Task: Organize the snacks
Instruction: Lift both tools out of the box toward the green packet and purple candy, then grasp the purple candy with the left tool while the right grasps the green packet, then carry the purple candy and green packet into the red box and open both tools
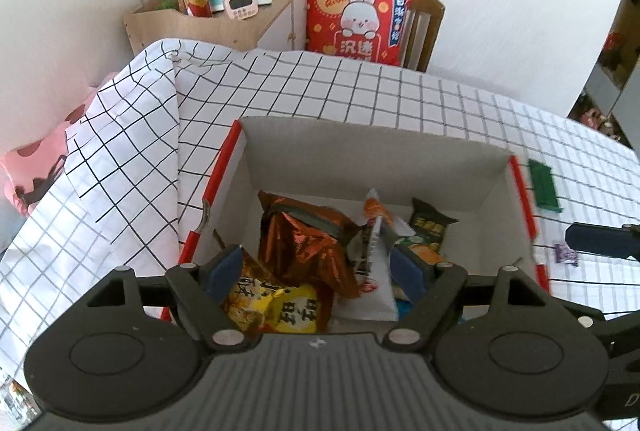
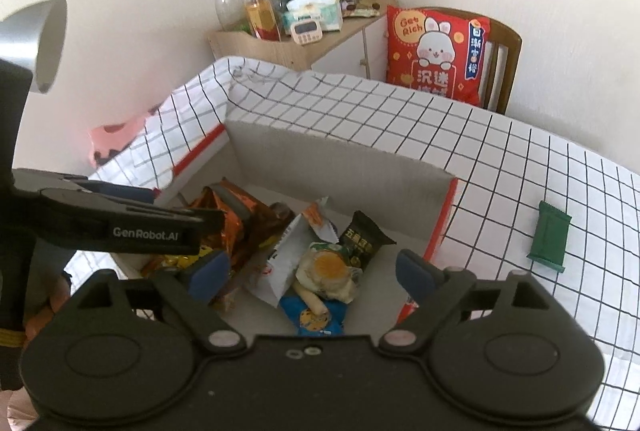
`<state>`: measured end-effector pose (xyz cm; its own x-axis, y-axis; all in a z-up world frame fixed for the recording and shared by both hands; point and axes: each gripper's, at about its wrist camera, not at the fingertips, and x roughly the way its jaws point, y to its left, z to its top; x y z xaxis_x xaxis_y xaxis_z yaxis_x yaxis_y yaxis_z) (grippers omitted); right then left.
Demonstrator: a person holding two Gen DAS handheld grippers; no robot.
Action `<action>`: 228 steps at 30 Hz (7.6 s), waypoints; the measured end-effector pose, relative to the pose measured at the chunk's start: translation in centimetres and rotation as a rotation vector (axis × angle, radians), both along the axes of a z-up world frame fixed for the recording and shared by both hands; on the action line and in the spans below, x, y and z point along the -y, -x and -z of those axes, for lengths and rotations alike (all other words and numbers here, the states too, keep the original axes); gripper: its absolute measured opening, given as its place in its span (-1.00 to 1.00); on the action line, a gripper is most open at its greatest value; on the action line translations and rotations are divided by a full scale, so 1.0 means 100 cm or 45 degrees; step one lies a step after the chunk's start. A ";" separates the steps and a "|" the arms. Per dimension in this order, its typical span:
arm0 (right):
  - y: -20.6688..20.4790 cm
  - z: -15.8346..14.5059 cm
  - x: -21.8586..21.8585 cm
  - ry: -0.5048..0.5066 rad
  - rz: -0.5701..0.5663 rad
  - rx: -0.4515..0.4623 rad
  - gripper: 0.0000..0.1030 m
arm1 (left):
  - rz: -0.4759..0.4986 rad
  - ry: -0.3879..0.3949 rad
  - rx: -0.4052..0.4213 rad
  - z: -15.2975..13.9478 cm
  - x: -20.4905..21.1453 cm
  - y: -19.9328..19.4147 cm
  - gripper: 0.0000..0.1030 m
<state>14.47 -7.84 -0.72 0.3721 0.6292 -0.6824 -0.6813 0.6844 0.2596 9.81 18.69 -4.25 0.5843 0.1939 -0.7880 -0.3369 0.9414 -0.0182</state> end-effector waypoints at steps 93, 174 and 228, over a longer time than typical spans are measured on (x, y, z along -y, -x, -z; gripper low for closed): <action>-0.230 0.146 0.091 0.395 0.142 -0.179 0.67 | 0.304 0.069 -0.181 0.120 0.275 -0.154 -0.34; -0.019 -0.031 0.072 -0.049 -0.047 -0.073 -0.12 | -0.009 0.105 0.087 -0.035 0.056 0.035 -0.53; -0.004 0.028 -0.021 0.155 -0.049 -0.082 0.32 | -0.001 0.073 -0.132 0.038 0.003 0.009 0.17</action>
<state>14.89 -5.69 -3.53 0.3020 0.5535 -0.7762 -0.6924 0.6870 0.2205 8.94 18.35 -8.01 0.4991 0.1467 -0.8540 -0.3401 0.9396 -0.0374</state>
